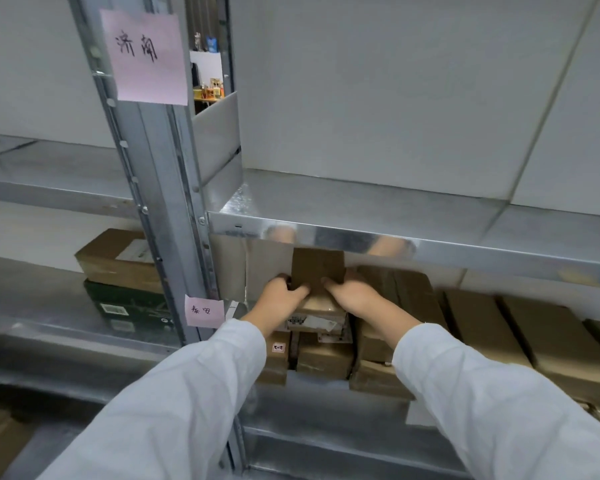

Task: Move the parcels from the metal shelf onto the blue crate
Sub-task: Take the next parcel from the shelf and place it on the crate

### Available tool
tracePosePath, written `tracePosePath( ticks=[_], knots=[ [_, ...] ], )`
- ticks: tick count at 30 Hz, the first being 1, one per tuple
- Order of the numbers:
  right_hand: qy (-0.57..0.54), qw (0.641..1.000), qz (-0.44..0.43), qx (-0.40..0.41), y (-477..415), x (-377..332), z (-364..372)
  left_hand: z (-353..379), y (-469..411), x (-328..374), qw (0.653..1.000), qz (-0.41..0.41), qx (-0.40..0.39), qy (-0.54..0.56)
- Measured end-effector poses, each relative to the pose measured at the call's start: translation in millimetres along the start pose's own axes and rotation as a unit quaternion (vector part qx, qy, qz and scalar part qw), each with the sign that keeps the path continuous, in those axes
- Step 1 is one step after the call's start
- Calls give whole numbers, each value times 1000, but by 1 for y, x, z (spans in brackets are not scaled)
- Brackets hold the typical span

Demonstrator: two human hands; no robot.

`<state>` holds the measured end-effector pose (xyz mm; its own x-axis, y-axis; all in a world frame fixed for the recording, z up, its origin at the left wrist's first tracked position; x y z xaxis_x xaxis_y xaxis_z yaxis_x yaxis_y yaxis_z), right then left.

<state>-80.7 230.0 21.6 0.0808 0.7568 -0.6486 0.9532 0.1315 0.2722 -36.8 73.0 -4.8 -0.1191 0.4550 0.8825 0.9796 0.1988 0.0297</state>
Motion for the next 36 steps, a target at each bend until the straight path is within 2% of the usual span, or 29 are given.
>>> tracePosePath(
  ticks=[7, 11, 15, 20, 25, 31, 33, 36],
  knots=[
    [-67, 997, -41, 9, 61, 11, -30, 5, 71, 34, 998, -12, 55, 7],
    [-49, 995, -80, -20, 108, 27, -39, 24, 132, 45, 996, -8, 87, 26],
    [-36, 995, -91, -3, 158, 55, -50, 43, 191, 63, 992, -4, 121, 25],
    [-61, 996, -61, -2, 215, 98, -57, 82, 262, 71, 992, 18, 121, 32],
    [-187, 982, 21, -8, 252, 139, -70, 103, 308, 85, 983, 43, 164, 73],
    [-218, 975, 29, -23, 284, 172, -99, 122, 330, 113, 984, 90, 147, 54],
    [-226, 971, 59, -53, 295, 180, -109, 129, 332, 116, 983, 94, 145, 55],
    [-317, 934, 74, -149, 306, 189, -116, 139, 333, 118, 989, 72, 109, 72]
  ],
)
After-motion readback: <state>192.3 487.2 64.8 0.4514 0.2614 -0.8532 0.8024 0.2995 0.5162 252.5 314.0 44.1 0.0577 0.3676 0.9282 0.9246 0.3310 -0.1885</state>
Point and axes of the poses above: each hand's wrist, its own y-axis away from the middle knuckle, its own z-axis out of the palm, x = y × z, the point moved 1 cm from there along -y, towards the middle knuckle, and after that the axes turned 5 degrees about z, right-handed, at the moved point
